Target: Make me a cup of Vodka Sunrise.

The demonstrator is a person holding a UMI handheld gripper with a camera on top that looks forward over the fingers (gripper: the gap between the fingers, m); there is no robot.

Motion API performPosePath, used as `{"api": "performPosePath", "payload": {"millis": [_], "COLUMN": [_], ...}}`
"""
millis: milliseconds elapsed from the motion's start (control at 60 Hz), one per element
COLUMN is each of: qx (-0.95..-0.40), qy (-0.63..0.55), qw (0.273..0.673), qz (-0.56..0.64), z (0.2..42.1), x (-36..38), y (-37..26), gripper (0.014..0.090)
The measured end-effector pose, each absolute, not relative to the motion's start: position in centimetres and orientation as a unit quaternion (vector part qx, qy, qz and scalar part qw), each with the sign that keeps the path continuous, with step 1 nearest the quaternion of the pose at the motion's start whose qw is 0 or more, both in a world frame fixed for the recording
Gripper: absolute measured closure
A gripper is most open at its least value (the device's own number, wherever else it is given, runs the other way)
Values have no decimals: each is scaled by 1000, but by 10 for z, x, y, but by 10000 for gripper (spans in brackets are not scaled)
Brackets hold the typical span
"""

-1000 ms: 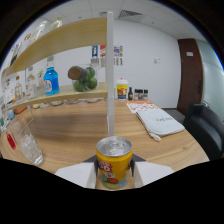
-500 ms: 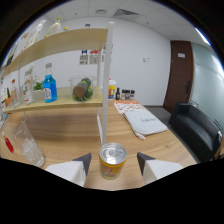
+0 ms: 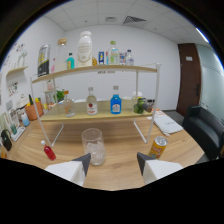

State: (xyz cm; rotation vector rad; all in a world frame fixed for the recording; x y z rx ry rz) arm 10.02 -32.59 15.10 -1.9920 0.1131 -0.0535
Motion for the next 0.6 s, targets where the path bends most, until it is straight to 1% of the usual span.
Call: {"api": "performPosePath", "payload": {"millis": [117,167,367,550,600], "qx": [-844,-844,-816,-798,-793], "qy": [37,38,13,1,2], "qw": [535,536,577,602,609], "qz": [-7,2,22,23,13], "z": [136,137,183,211,214], "x": [60,43,-16,-48,-49], "y": [-328,-325,-280,-215,-197], "gripper": [188,184,182,216,247]}}
